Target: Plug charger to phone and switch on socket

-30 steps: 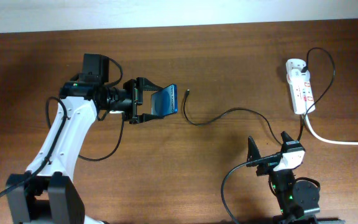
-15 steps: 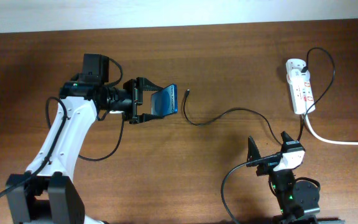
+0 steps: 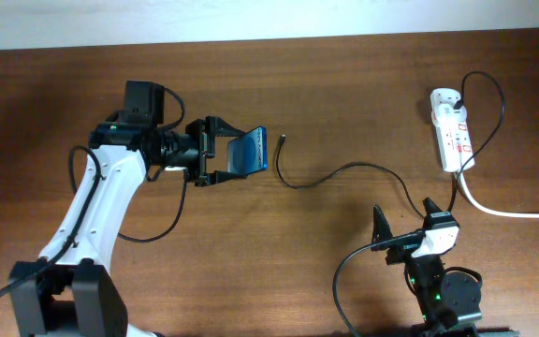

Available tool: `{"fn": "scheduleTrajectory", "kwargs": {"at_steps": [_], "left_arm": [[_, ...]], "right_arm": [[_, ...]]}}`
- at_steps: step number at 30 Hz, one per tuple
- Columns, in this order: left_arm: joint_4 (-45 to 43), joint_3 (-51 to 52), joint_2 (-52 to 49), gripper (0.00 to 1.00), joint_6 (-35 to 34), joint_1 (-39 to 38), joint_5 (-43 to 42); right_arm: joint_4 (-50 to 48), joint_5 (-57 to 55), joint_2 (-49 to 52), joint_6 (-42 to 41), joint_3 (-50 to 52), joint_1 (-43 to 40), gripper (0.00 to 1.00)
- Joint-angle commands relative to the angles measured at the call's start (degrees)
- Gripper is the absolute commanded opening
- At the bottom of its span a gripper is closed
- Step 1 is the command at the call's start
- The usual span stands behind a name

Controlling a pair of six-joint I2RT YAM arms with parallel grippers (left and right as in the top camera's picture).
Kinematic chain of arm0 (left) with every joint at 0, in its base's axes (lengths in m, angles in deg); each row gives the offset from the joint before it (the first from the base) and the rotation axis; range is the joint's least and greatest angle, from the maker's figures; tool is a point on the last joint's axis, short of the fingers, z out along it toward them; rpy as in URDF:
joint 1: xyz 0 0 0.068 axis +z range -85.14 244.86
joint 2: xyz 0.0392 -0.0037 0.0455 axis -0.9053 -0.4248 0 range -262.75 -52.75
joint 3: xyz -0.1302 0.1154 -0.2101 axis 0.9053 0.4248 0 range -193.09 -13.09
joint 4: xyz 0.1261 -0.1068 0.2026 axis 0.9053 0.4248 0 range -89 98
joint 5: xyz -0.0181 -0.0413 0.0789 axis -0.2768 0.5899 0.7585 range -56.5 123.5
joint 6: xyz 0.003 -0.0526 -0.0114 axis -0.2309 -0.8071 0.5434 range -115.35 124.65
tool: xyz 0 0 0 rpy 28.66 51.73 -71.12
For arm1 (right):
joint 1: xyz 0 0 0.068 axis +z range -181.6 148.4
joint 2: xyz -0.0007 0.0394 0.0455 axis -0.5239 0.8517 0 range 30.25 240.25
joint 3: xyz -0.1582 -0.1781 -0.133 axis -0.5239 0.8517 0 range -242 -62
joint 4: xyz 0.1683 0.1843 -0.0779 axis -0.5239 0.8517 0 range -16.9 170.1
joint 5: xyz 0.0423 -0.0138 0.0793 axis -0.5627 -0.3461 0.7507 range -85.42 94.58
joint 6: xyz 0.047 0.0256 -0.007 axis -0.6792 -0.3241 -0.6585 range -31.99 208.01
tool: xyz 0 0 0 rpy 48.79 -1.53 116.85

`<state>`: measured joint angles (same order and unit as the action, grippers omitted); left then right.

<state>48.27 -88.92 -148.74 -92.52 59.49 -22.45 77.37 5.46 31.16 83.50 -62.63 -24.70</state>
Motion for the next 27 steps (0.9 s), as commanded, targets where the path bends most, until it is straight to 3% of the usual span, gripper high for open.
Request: {"fn": "scheduleTrajectory", "kwargs": {"at_steps": [1, 17, 27], "left_arm": [[-0.11, 0.04, 1.97, 0.0, -0.9, 0.28, -1.29], [-0.13, 0.04, 1.97, 0.0, -0.92, 0.28, -1.22], [-0.07, 0.04, 1.97, 0.0, -0.46, 0.28, 8.28]], "right_arm": [[0.26, -0.11, -0.33, -0.2, 0.31, -0.17, 0.98], [0.24, -0.11, -0.33, -0.2, 0.31, -0.17, 0.98], [0.26, -0.79, -0.33, 0.26, 0.31, -0.17, 0.98]]}}
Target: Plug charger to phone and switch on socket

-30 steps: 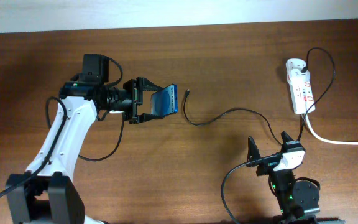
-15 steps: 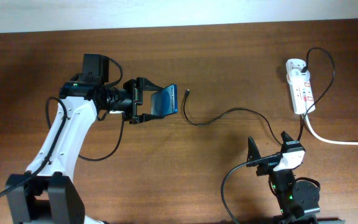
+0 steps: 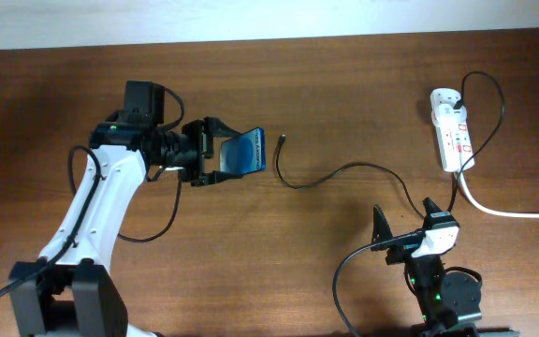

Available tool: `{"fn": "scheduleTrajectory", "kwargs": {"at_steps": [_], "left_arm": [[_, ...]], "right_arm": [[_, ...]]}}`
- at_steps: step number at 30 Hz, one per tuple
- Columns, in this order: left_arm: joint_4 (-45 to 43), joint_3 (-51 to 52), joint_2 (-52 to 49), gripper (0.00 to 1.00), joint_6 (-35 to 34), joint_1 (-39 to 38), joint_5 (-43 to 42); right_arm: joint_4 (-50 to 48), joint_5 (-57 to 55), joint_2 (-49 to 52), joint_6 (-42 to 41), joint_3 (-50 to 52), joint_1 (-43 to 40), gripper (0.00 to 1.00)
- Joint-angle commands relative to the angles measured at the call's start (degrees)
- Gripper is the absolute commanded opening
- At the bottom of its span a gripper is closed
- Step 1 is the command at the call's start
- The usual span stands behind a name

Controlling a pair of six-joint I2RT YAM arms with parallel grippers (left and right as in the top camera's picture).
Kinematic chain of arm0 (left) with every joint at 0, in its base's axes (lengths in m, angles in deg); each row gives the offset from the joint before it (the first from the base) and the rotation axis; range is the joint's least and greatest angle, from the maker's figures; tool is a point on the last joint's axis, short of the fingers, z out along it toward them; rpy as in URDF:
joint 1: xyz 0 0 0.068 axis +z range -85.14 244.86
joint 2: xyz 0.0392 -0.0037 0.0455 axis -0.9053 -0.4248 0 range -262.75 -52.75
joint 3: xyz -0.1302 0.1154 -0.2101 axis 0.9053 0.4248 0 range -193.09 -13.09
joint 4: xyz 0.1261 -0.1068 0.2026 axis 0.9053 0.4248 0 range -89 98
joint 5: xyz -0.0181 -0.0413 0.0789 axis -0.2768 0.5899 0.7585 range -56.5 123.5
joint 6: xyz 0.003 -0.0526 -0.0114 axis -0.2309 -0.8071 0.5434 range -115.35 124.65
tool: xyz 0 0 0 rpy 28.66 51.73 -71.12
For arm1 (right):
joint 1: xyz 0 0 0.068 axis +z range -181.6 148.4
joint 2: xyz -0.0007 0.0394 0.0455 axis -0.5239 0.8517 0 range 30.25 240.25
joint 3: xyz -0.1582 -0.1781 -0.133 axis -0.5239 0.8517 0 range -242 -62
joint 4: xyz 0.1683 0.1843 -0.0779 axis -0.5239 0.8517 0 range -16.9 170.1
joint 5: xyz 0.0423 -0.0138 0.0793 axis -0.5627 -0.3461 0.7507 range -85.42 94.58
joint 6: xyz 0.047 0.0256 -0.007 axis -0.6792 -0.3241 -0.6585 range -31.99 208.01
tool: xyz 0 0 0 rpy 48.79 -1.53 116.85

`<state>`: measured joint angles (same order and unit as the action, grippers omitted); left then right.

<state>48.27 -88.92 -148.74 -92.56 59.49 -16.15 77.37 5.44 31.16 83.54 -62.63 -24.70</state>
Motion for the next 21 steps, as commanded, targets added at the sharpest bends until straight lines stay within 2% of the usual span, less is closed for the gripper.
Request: {"fn": "scheduleTrajectory", "kwargs": {"at_steps": [1, 8, 11, 16, 18, 21], "left_arm": [[-0.07, 0.04, 1.97, 0.0, 0.04, 0.28, 3.74], [0.15, 0.04, 1.95, 0.0, 0.44, 0.28, 5.66], [0.13, 0.04, 1.95, 0.0, 0.46, 0.28, 1.31], [0.13, 0.04, 1.95, 0.0, 0.63, 0.28, -3.67], [0.11, 0.04, 1.95, 0.0, 0.63, 0.28, -7.04], [0.13, 0.04, 1.95, 0.0, 0.63, 0.28, -6.91]], "right_arm": [[0.24, -3.08, -0.33, 1.27, 0.31, -0.17, 0.98], [-0.5, -3.96, -0.33, 1.27, 0.31, -0.2, 0.99], [-1.53, -3.82, -0.33, 1.05, 0.31, -0.17, 0.98], [-0.42, 8.7, 0.04, -0.02, 0.0, -0.2, 0.98], [2.49, 10.4, 1.14, -1.99, -2.08, -0.2, 0.98], [5.53, 11.19, 7.02, -1.99, -8.72, -0.2, 0.98]]}}
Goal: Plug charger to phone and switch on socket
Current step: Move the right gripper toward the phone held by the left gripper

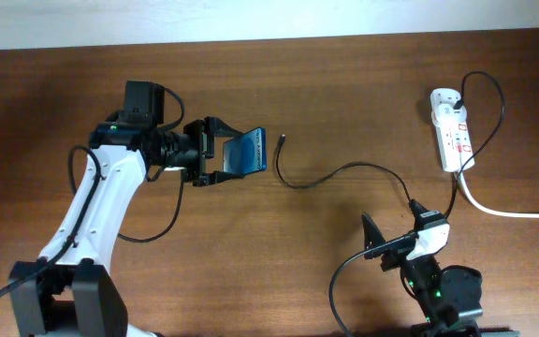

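Observation:
A blue phone [248, 151] sits tilted at centre left, its left end between the fingers of my left gripper [219, 151], which looks shut on it. The black charger cable [344, 169] ends in a small plug tip [282, 139] just right of the phone. From there it curves across the table to the white socket strip [452, 133] at far right. My right gripper [391, 215] stands open near the front edge, below the cable, with nothing between its fingers.
The strip's white mains cord [513, 213] runs off the right edge. A loop of black cable [494, 89] arches over the strip's top end. The wooden table [344, 75] ends at a pale wall along the top.
My right gripper has shifted a little to the left and turned slightly, still open. The left gripper and phone are almost where they were.
At first my left gripper held the phone's left end, tilted, just left of the plug tip, while the right gripper rested open at the front. Then the phone sat a touch further left. Now it is back, and the right gripper has shifted left.

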Available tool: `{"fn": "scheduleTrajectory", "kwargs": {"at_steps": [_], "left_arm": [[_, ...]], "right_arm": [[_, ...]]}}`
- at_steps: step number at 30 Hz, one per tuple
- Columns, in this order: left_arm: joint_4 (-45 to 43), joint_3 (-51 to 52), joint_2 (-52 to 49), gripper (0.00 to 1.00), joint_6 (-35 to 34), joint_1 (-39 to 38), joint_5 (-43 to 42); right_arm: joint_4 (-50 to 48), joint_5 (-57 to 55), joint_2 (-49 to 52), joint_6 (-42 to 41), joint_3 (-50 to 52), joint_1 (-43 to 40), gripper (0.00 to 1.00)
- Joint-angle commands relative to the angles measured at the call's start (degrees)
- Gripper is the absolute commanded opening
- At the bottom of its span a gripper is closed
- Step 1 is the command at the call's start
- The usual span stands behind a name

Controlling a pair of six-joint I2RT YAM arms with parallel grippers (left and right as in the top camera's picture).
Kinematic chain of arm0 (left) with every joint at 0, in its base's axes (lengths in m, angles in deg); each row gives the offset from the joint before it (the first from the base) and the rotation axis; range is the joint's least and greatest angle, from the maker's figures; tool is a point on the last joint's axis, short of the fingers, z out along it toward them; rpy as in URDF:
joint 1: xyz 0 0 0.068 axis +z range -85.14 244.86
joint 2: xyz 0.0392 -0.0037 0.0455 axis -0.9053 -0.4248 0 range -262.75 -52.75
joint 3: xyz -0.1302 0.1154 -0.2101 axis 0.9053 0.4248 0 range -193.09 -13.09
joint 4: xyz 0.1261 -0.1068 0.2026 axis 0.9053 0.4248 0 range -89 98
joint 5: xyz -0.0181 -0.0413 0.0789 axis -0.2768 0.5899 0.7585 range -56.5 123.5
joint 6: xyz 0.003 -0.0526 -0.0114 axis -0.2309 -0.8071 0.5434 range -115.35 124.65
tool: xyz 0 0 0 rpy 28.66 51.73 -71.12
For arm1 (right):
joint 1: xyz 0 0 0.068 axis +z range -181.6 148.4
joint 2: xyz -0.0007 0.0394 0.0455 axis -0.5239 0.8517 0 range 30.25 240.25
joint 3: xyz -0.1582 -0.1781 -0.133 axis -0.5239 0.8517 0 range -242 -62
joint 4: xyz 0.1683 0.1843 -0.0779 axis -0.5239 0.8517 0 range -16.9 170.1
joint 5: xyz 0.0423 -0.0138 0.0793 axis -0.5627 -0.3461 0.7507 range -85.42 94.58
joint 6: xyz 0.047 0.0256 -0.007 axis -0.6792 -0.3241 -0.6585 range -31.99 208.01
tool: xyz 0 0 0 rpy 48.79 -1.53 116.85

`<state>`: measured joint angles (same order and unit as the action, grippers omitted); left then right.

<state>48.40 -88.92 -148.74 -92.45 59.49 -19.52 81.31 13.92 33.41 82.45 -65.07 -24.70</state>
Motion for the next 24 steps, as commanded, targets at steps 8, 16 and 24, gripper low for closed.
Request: {"fn": "scheduleTrajectory", "kwargs": {"at_steps": [8, 16, 24], "left_arm": [[-0.09, 0.04, 1.95, 0.0, 5.31, 0.28, 6.43], [0.48, 0.04, 1.95, 0.0, 7.23, 0.13, 16.44], [1.22, 0.04, 1.95, 0.0, 7.19, -5.97, 31.5]], "right_arm": [[15.56, 8.57, 36.41, -0.44, -32.02, -0.17, 0.98], [10.56, 25.31, 55.98, -20.92, -41.0, -0.17, 0.98], [1.9, 32.24, 67.84, -25.7, -41.0, 4.0, 0.89]]}}
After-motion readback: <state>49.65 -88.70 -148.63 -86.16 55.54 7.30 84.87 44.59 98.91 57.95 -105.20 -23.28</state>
